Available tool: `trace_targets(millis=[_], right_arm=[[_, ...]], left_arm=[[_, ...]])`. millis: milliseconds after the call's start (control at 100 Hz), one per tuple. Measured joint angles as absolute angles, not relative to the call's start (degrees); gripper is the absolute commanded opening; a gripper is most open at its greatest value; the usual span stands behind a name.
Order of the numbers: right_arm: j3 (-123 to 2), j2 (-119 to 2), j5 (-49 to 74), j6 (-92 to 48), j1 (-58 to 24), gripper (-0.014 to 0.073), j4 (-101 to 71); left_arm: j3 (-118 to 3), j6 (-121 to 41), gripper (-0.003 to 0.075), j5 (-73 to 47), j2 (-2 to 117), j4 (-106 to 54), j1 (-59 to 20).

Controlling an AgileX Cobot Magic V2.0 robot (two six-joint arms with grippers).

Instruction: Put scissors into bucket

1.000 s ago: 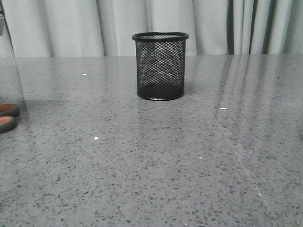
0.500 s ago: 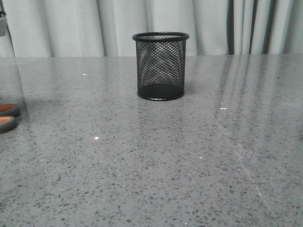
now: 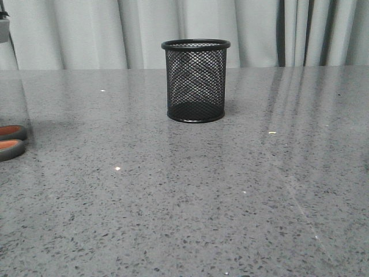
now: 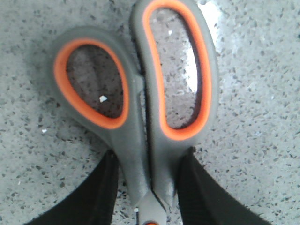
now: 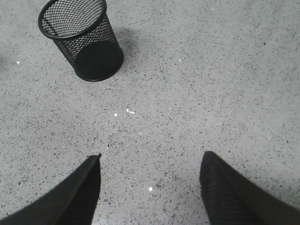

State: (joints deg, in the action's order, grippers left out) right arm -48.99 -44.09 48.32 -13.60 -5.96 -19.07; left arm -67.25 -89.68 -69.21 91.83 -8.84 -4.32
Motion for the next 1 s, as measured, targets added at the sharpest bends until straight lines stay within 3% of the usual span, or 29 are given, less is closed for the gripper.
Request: trace_targets(millis=[460,1000], right_arm=[[-49.0,-44.1,48.3,-13.6,-6.0,0.0414,-19.1],[-49.0,-44.1,45.4,-13.6,-6.0,0.0414,-20.8]], left_arm=[[-68.2,-89.6,0.005,-69.3,91.9,-9.4,-4.3],[-83.6,-83.9,0.005,-70.9,84.2,-14.6,-4.3]])
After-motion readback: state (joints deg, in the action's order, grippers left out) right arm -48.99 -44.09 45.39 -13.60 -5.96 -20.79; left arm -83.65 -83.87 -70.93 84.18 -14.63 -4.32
